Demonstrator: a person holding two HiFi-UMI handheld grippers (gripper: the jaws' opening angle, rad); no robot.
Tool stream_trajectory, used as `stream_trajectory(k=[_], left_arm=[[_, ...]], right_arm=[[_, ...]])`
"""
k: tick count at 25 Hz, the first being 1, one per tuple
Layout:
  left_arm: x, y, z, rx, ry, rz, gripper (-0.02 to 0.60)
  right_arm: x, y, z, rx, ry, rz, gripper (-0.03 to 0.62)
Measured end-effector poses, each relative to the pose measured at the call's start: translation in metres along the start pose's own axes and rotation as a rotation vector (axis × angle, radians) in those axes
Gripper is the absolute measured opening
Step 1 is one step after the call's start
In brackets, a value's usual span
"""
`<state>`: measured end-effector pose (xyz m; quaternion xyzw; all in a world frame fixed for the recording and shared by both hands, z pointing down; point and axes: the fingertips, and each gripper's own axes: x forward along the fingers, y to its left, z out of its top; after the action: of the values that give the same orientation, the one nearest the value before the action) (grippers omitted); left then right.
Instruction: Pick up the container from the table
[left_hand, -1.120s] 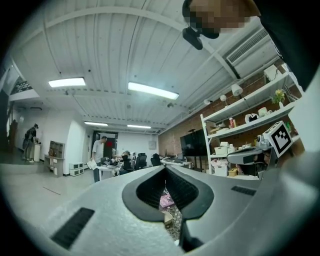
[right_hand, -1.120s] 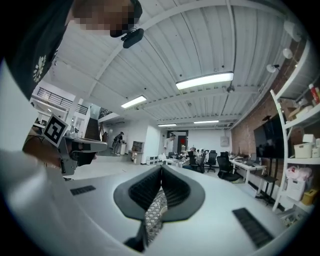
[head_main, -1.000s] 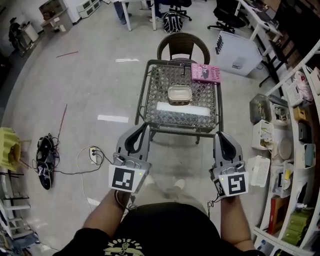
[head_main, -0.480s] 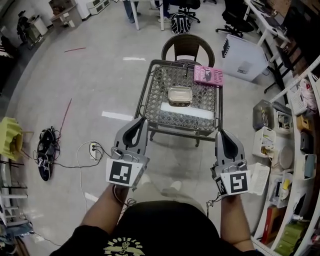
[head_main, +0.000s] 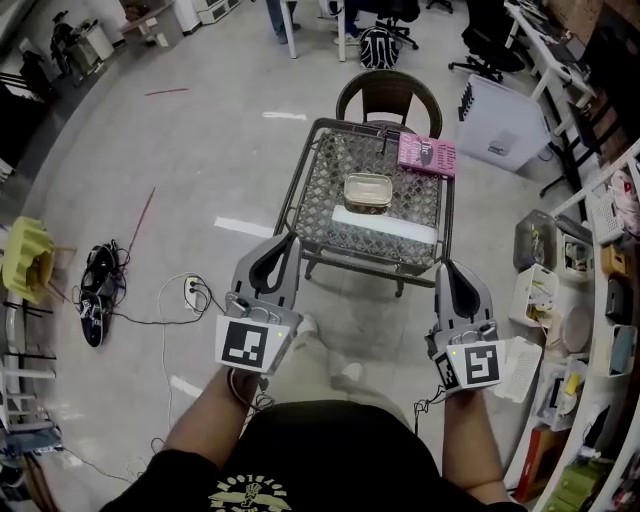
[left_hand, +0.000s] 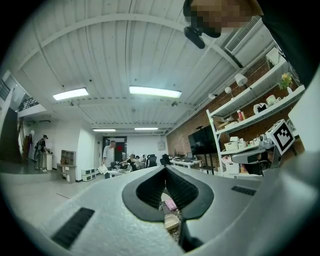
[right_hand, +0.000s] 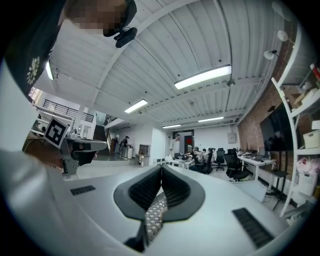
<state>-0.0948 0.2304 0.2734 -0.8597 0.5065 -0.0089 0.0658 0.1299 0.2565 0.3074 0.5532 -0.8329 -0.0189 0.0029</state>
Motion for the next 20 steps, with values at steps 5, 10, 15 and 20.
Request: stream_trajectory(k=[5,10,15,20], left_arm=[[0.004,0.000,-0.003,0.005,0.002,-0.007,0.009],[0.016,0.008,-0.011,-0.007,0.007,-0.014,0.009],[0.031,0.020,-0.016,-0.016,0.007,-0.030,0.009],[0.052,0.035,-0.019,-0.016,0.016,-0.049,0.009]], right_arm=[[0.007,-0.003,-0.002,0.007,-0.001,-0.002,0.011],[0.017,-0.005,-0.004,0.009,0.005,-0.012,0.011],[0.035,-0.008,-0.005,0.010,0.012,-0.027,0.011],[0.057,-0.013,-0.003,0.015,0.018,-0.045,0.011]])
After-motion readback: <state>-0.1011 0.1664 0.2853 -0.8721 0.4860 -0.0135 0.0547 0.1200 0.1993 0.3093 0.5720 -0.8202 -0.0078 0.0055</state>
